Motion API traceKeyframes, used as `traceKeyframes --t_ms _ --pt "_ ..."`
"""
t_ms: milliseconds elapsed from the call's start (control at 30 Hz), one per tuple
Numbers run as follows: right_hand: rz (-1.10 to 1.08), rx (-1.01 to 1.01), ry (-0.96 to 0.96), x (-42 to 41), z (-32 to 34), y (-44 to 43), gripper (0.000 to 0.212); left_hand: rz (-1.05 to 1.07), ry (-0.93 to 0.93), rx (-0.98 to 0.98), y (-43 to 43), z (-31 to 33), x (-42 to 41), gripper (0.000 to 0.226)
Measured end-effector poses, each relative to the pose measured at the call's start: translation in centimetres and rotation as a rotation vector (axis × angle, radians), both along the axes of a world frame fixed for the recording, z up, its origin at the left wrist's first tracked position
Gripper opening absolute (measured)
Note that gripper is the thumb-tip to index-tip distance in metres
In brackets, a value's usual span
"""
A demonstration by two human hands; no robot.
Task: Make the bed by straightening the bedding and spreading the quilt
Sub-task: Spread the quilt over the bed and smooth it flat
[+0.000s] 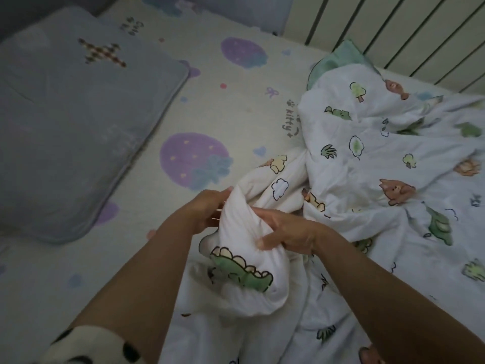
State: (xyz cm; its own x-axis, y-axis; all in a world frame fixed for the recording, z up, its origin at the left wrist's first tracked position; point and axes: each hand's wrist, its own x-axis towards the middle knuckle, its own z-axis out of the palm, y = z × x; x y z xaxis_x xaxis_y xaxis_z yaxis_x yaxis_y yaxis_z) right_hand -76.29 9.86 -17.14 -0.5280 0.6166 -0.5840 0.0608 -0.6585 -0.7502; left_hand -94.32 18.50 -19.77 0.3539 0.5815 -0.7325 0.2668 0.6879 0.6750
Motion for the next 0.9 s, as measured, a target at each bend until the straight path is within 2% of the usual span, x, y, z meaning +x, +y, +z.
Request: traceKeyframes --t_ms 67,133,167,233,300,367,433,467,500,533,600,633,767,900 --pt "0.05 -0.01 0.021 1.0 0.2 -0.7 0.072 0.013 -0.009 0.039 -0.4 -0.5 1.1 0.021" --pt "0.07 0.008 -0.013 2.7 0.7 -0.9 0.058 0.041 0.01 0.085 -0.5 -0.8 1.8 0.038" --pt "0.015 0.051 -0.109 3.6 1.1 -0.6 0.048 0.046 0.02 0.123 -0.4 -0.9 1.9 0.037" --pt "-0.24 0.216 -0.458 6.1 1.2 0.5 0.028 0.044 0.057 0.194 -0.4 -1.1 1.8 0.024" --pt "-0.527 0.405 -0.937 9.1 0.3 2.2 0.025 0.038 0.108 0.25 -0.2 -1.4 1.1 0.019" --pt "-0.547 0.419 -1.371 11.4 -0.9 3.7 0.053 0.045 0.135 0.3 0.0 -1.4 0.5 0.018" --pt "-0.469 0.25 -1.59 12.5 -2.0 4.4 0.09 0.073 0.146 0.34 0.3 -1.3 0.3 0.021" --pt "-0.433 0.198 -1.653 12.9 -2.6 4.4 0.101 0.086 0.143 0.361 0.4 -1.0 0.4 0.021" --pt "-0.404 0.184 -1.693 13.5 -3.1 4.2 0.098 0.09 0.134 0.376 0.5 -0.8 0.7 0.022" --pt "-0.391 0.197 -1.693 14.0 -3.7 4.2 0.078 0.093 0.12 0.39 0.6 -0.6 0.9 0.022" --pt "-0.462 0.226 -1.604 15.2 -4.1 4.1 0.021 0.098 0.084 0.396 0.6 0.1 1.5 0.02" --pt "-0.521 0.251 -1.58 16.0 -4.2 3.9 0.007 0.105 0.07 0.382 0.7 0.5 2.1 0.02" --pt "-0.738 0.342 -1.527 19.0 -2.8 2.3 0.016 0.063 0.002 0.326 0.1 1.8 5.1 0.021" --pt "-1.02 0.268 -1.394 23.5 -0.8 -0.4 0.016 -0.085 -0.216 0.265 -2.2 3.2 10.2 0.023"
